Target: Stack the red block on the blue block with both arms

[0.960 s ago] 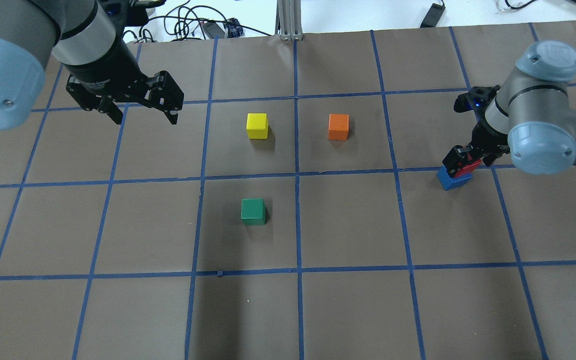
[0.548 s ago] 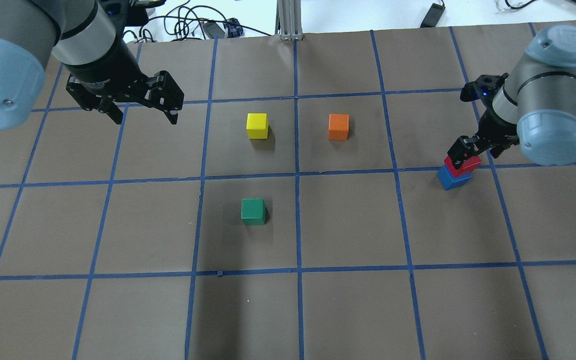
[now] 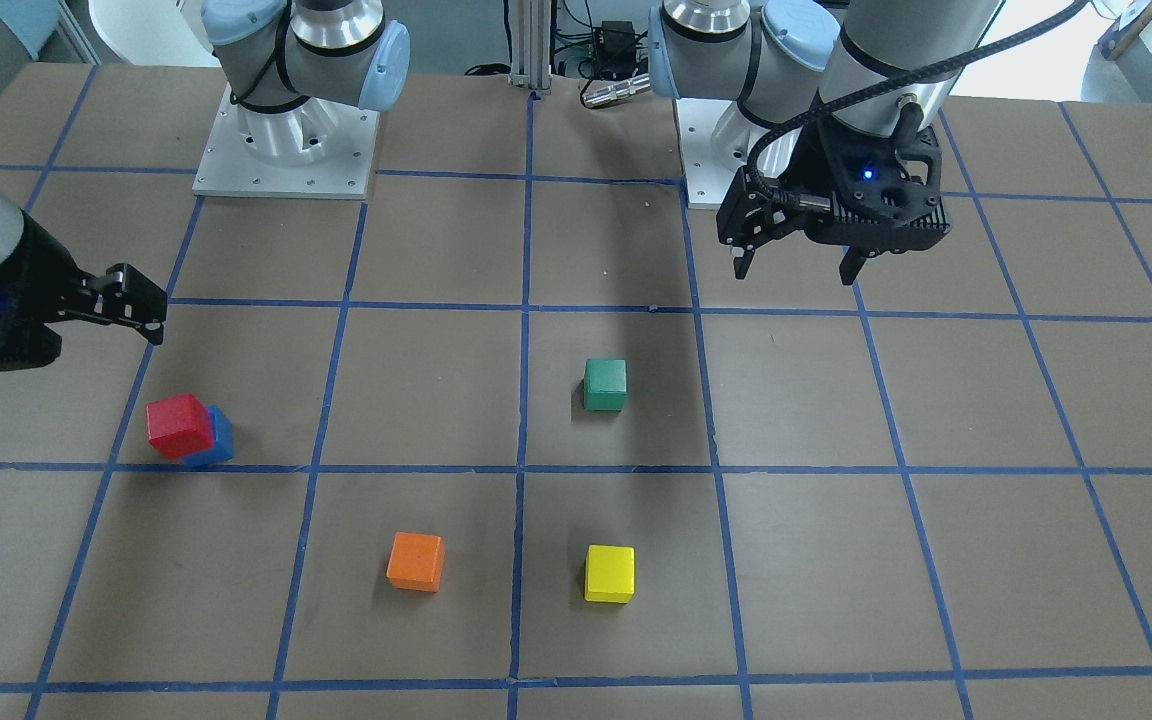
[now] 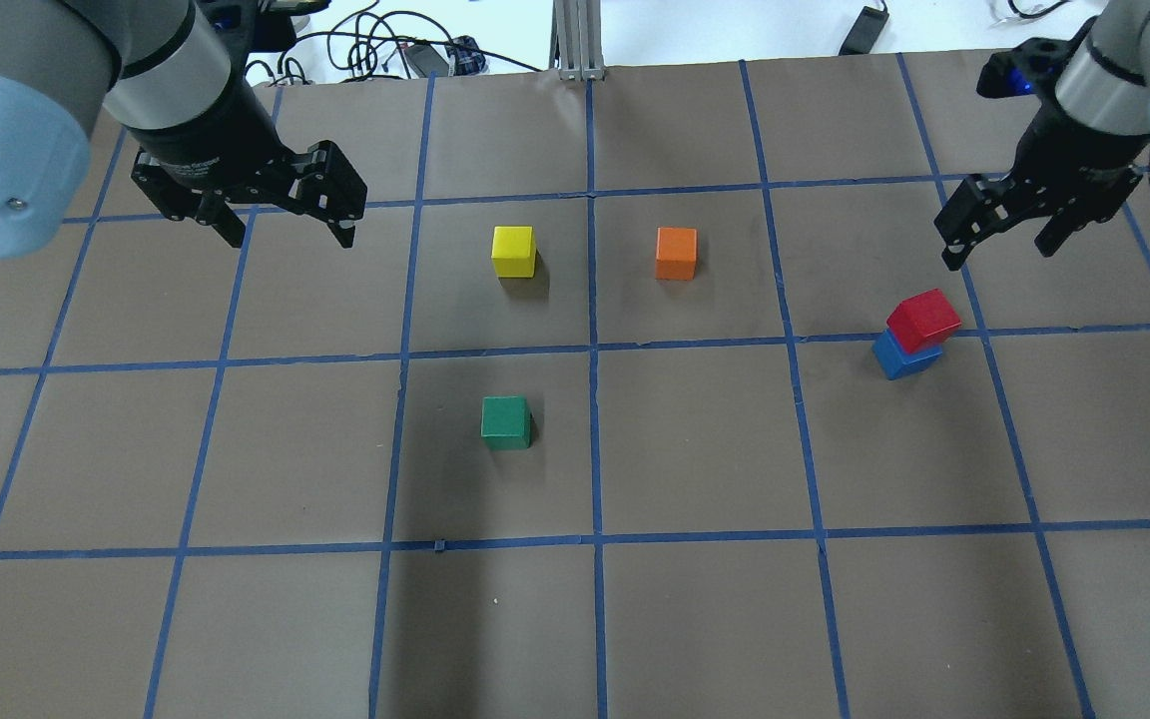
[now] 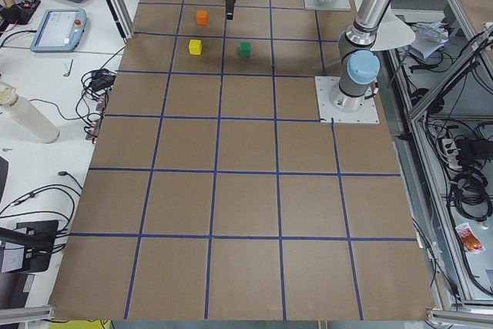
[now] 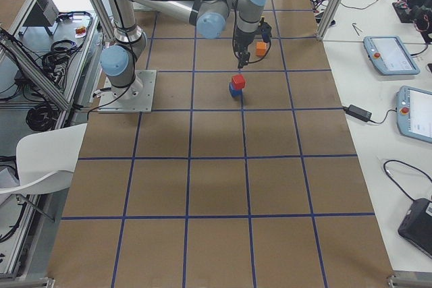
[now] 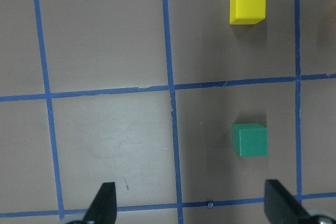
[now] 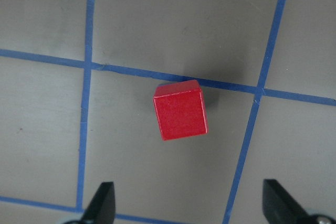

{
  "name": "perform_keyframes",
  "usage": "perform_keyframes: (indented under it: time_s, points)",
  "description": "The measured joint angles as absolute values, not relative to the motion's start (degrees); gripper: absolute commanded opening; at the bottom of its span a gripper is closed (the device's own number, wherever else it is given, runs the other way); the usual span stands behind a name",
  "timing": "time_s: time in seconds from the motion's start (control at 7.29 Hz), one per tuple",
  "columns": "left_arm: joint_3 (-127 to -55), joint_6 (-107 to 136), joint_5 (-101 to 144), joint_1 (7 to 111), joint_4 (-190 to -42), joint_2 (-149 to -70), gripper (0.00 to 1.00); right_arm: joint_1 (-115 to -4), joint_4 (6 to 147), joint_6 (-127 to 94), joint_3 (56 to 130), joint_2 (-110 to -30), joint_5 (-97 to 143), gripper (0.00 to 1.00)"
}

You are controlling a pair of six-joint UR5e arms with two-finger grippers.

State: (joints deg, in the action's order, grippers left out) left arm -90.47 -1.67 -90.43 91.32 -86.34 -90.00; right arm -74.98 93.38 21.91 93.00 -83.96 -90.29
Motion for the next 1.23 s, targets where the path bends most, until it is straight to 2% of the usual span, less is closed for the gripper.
perform_keyframes:
  time_s: [0.14, 0.41, 0.82, 1.23]
  points:
    - [-90.21, -1.67, -90.48, 91.27, -86.58, -90.02, 1.00, -76.33, 90.00, 18.79, 89.32, -84.09, -90.16, 1.00]
    - [-89.91, -1.67, -90.52, 91.18, -87.08, -90.07, 1.00, -82.75, 88.05, 10.20, 86.91, -83.50, -90.19, 1.00]
    - [-90.12, -1.67, -90.58, 91.15, -86.74, -90.04, 1.00, -87.60, 89.26, 5.56, 87.56, -83.85, -90.68, 1.00]
    - [-90.35, -1.67, -90.53, 91.14, -86.50, -90.00, 1.00, -88.20, 89.81, 2.02, 90.96, -88.04, -90.09, 1.00]
